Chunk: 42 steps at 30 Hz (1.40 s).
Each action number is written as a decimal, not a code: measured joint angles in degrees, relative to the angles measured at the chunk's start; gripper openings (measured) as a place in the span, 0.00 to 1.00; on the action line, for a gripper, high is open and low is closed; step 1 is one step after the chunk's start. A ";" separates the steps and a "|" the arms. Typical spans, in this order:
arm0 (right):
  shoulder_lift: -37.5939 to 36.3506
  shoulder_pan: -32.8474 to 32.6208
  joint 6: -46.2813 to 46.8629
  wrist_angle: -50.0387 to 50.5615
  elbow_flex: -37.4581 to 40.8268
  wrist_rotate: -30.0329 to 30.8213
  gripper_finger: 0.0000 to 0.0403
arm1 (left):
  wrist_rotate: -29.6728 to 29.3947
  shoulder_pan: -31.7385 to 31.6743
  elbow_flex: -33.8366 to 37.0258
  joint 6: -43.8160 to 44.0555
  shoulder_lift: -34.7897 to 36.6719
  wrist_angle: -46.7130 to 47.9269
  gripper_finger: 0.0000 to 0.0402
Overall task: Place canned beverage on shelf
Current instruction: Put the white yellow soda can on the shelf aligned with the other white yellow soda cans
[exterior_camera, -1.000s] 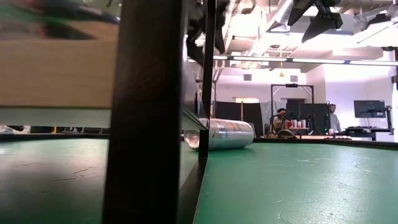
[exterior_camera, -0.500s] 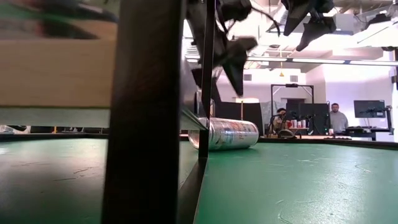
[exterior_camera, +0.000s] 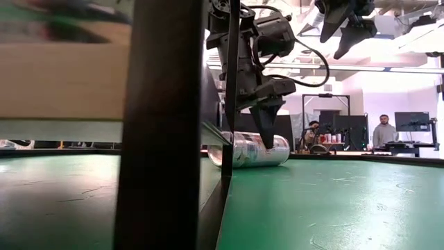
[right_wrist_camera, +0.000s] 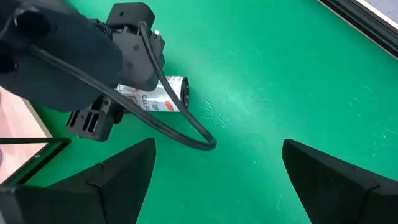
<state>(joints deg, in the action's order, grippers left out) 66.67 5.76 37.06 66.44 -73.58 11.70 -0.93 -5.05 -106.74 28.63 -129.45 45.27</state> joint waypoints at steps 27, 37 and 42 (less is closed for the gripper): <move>-1.01 0.00 -0.01 0.63 -0.04 1.15 0.93 | 0.36 -2.64 -2.01 -12.35 7.82 0.36 0.58; -8.61 0.02 0.01 -3.38 -0.07 4.95 0.93 | -7.08 -2.63 -1.78 -15.80 18.82 -4.25 0.58; -10.74 0.02 0.01 -6.02 -0.07 4.96 0.93 | -10.04 -2.77 -1.68 -21.49 22.85 -10.33 0.58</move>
<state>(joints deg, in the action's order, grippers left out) 55.94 5.78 37.07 60.42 -73.65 16.67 -10.97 -7.81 -108.42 7.15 -106.61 34.94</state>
